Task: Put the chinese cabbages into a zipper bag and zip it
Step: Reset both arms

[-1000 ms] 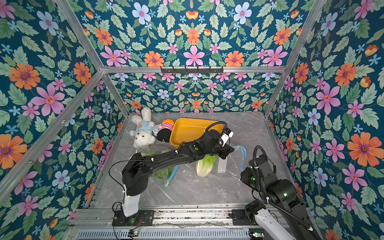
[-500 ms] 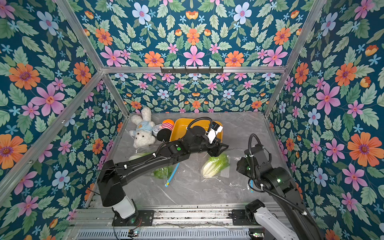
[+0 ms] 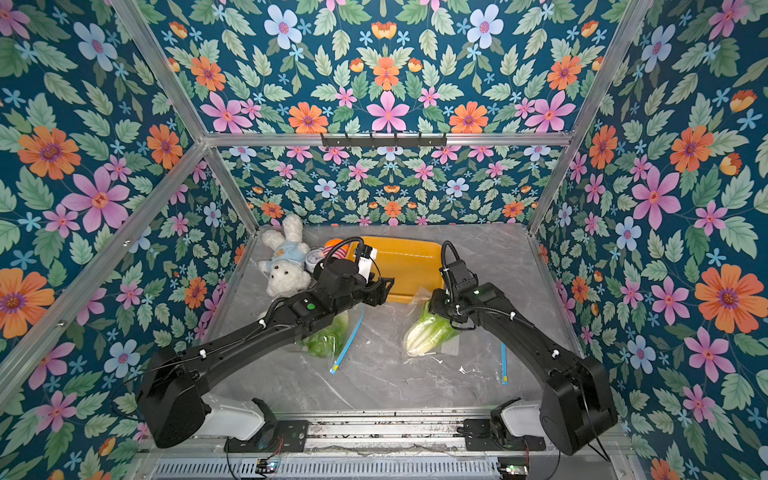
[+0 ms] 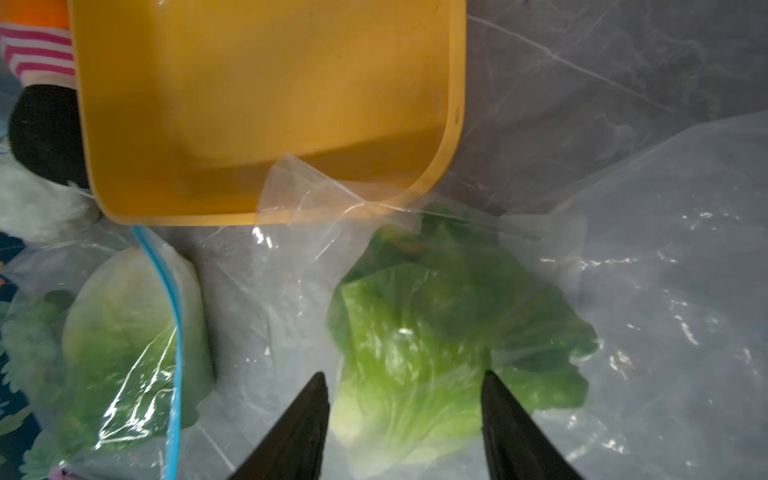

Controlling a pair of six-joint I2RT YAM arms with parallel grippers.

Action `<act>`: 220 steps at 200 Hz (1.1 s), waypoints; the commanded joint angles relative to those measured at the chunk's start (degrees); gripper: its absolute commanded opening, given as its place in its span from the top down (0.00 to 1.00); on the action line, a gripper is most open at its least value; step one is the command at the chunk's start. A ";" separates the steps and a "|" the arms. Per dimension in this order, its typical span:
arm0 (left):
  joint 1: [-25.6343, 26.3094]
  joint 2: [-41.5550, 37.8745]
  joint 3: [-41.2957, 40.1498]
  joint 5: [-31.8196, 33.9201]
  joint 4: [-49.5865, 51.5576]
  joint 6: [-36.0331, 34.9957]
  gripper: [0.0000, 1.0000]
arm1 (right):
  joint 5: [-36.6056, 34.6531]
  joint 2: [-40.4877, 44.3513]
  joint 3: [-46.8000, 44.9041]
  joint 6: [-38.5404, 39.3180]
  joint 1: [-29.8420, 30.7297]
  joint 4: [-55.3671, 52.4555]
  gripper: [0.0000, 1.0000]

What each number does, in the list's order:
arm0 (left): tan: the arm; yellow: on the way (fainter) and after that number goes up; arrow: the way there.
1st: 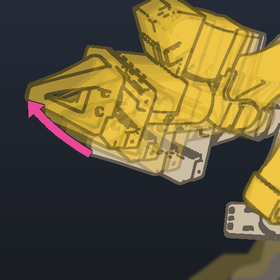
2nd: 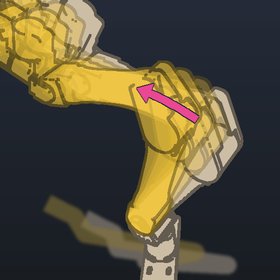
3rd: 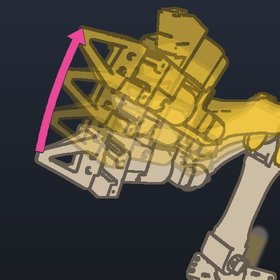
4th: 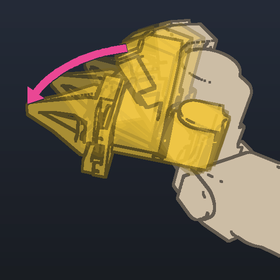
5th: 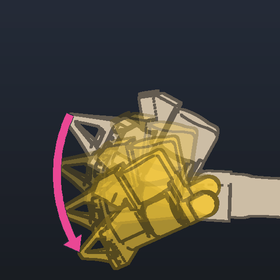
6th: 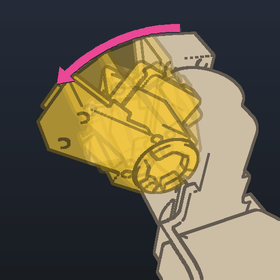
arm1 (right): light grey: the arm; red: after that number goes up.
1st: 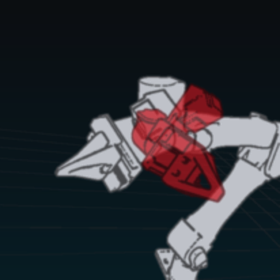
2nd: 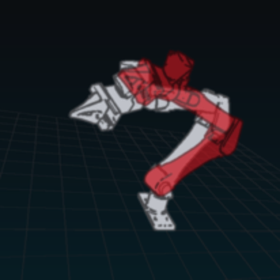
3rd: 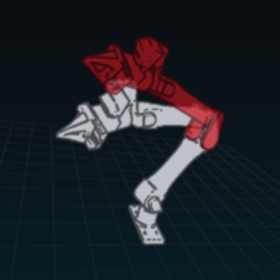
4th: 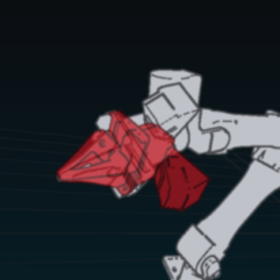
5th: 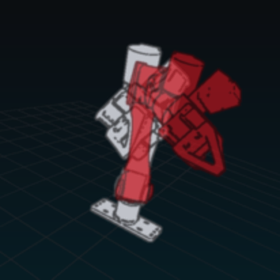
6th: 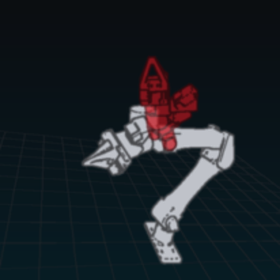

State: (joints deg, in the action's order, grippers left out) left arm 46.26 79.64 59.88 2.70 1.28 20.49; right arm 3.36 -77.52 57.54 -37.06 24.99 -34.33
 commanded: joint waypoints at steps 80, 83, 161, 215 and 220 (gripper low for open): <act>-18.11 -9.07 -5.99 26.22 2.02 -1.32 0.01 | -7.08 8.14 3.64 6.14 -9.08 -3.09 0.30; -19.64 -9.21 -6.31 26.83 1.87 -1.40 0.01 | -6.56 8.34 3.67 5.98 -10.63 -2.58 0.29; -46.73 -1.03 -32.23 26.64 -36.23 -6.93 0.01 | -30.67 5.23 -19.94 17.00 -27.19 36.75 0.01; -47.50 7.20 -38.71 14.78 -57.17 -12.58 0.01 | -24.40 -1.21 -28.95 24.17 -27.31 59.29 0.01; -47.40 7.05 -38.19 14.00 -55.63 -12.65 0.01 | -22.54 -1.89 -29.30 24.72 -27.36 61.50 0.01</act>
State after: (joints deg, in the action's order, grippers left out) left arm -1.32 85.52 21.12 23.99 -47.44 12.01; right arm -23.57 -78.06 29.36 -17.06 -2.26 10.66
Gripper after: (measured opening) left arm 0.994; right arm 0.993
